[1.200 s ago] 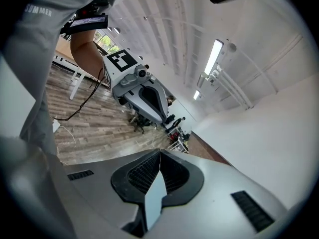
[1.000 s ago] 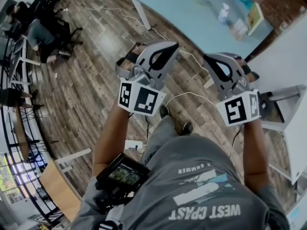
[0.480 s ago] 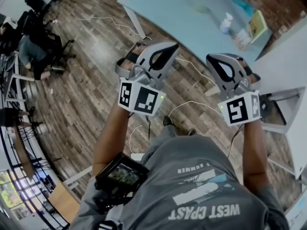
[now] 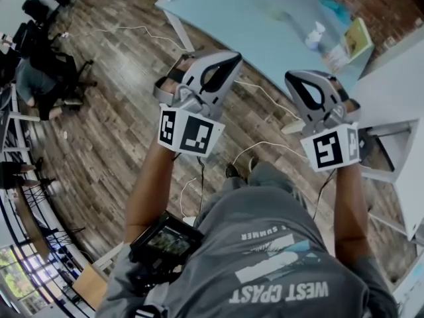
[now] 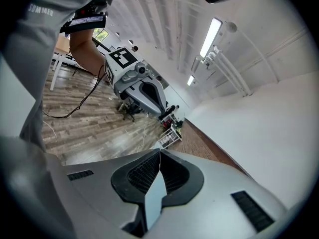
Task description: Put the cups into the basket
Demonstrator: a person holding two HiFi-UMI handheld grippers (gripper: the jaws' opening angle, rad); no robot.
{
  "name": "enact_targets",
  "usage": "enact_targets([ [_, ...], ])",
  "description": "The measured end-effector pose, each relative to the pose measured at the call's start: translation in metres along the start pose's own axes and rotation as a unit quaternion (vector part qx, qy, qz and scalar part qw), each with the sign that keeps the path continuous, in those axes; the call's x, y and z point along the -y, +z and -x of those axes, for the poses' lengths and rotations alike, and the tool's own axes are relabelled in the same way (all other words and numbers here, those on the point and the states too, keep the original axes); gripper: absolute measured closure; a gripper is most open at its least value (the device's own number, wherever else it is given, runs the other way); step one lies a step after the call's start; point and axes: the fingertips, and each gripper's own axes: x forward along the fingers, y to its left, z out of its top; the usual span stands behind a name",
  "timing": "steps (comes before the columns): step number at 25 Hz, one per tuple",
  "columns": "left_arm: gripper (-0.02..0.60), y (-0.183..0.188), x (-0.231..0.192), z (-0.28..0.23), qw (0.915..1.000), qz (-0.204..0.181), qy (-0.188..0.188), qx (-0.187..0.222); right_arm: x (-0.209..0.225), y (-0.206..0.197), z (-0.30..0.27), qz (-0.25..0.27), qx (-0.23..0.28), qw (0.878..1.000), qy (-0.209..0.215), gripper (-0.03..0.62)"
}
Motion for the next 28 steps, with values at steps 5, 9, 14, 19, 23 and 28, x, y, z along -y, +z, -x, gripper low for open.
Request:
enact_targets([
  [5, 0.581, -0.009, -0.008, -0.018, 1.0, -0.001, 0.0, -0.005, 0.014, -0.017, -0.014, -0.007, -0.001, 1.0, -0.001, 0.579],
  [9, 0.581, -0.016, -0.019, -0.044, 0.9999, 0.001, 0.006, -0.009, 0.03, -0.033, -0.024, -0.006, 0.003, 1.0, 0.003, 0.579],
  [14, 0.581, -0.019, -0.027, -0.079, 0.9998, -0.005, 0.011, -0.016, 0.056, -0.058, -0.036, -0.004, 0.017, 1.0, 0.003, 0.579],
  [19, 0.58, -0.027, -0.036, -0.099, 0.9993, -0.002, 0.022, -0.029, 0.069, -0.077, -0.053, -0.003, 0.028, 0.999, 0.016, 0.579],
  [23, 0.581, -0.039, -0.04, -0.11, 0.9991, -0.002, 0.019, -0.037, 0.074, -0.09, -0.07, -0.01, 0.027, 0.999, 0.024, 0.579],
  [28, 0.581, -0.066, -0.062, -0.114, 0.9992, 0.004, 0.018, -0.034, 0.085, -0.093, -0.1, -0.014, 0.015, 1.0, 0.024, 0.579],
])
